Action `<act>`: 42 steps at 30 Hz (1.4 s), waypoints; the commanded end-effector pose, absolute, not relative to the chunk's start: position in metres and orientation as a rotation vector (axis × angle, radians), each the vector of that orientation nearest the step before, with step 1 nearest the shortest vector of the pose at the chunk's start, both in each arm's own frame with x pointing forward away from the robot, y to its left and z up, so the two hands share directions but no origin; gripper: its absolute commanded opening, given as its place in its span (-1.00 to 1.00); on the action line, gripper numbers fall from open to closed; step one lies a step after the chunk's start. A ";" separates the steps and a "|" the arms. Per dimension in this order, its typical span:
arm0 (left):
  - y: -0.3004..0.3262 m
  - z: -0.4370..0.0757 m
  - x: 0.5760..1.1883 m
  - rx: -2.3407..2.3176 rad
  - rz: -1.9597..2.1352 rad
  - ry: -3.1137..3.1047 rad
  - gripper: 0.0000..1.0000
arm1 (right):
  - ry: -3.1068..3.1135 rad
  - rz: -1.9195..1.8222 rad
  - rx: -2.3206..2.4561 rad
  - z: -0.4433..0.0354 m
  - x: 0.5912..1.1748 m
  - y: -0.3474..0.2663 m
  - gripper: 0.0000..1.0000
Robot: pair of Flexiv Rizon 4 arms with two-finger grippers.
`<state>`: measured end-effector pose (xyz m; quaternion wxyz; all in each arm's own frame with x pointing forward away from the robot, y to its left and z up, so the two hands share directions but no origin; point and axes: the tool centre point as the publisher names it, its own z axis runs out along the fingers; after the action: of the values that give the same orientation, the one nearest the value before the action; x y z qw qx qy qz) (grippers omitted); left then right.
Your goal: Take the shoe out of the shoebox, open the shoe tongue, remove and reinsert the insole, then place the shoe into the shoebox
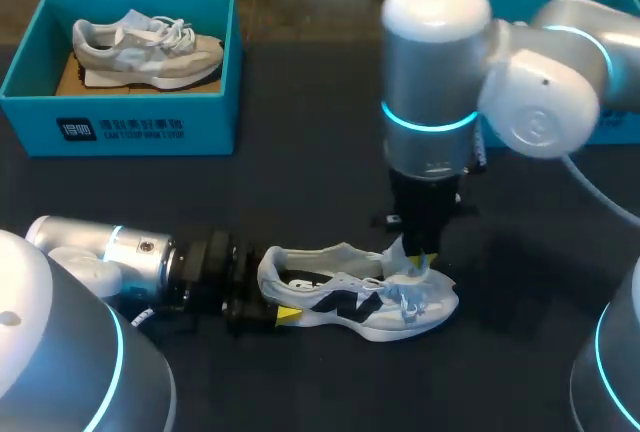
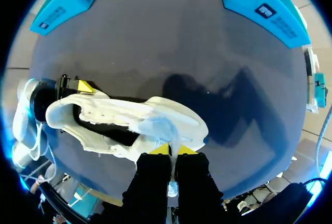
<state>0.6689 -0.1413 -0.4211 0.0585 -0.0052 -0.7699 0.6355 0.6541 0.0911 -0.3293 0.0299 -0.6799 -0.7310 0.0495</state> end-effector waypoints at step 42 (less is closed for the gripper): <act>-0.142 -0.424 0.671 -0.013 1.928 -2.334 -1.00 | -2.202 -0.157 -1.918 -0.254 0.639 0.051 -0.01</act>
<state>0.6695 -0.1413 -0.4213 0.0582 -0.0050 -0.7700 0.6353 0.6348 0.0519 -0.2848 0.1428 -0.6514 -0.7398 -0.0892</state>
